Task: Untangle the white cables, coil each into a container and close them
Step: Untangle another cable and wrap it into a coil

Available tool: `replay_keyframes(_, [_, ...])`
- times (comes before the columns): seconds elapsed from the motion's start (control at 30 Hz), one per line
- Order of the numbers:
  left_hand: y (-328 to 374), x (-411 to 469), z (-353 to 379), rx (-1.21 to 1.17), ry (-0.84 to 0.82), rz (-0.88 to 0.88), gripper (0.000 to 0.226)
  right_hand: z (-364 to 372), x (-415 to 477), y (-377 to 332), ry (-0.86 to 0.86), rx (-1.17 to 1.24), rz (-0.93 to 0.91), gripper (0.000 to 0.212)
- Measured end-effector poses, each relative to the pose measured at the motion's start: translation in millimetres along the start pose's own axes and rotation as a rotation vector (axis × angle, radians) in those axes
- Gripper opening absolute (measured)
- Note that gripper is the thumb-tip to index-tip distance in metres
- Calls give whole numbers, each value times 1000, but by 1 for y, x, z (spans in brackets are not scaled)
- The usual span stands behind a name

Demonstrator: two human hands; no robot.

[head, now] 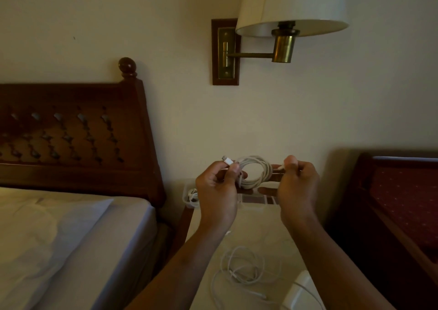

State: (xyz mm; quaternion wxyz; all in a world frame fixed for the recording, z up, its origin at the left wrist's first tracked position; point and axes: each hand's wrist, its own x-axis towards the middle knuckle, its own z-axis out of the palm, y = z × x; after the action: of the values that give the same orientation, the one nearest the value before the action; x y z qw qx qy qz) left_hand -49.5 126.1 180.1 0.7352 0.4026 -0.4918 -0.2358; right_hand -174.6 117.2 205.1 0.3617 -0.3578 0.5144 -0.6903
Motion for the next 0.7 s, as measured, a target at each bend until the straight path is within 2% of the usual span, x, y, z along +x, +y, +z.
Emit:
replay_keyframes(0.1, [-7,-2,-2,-77,13,-81,22,-9,3,-1,-14,77,39,24])
replay_keyframes(0.2, [-11,-6,-3,-47,-8,-64,20,-16,3,1,-80,112,3,21])
replay_keyframes(0.33, [-11,-7,-10,-7,-60,-31,17,-24,2,8,-181,6,-124,18])
replay_keyframes(0.43, [-10,-5,-9,-103,-70,-117,21,-30,7,8,-174,-16,-123,20])
replay_keyframes(0.53, [-16,-5,-9,-97,-29,-148,21,-34,9,10,-191,-8,-82,18])
replay_keyframes(0.63, [-22,-9,-11,60,-58,-33,16,-36,10,12,-250,-76,-101,9])
replay_keyframes(0.7, [-24,-12,-11,190,-81,77,20,-36,11,11,-279,-150,-155,14])
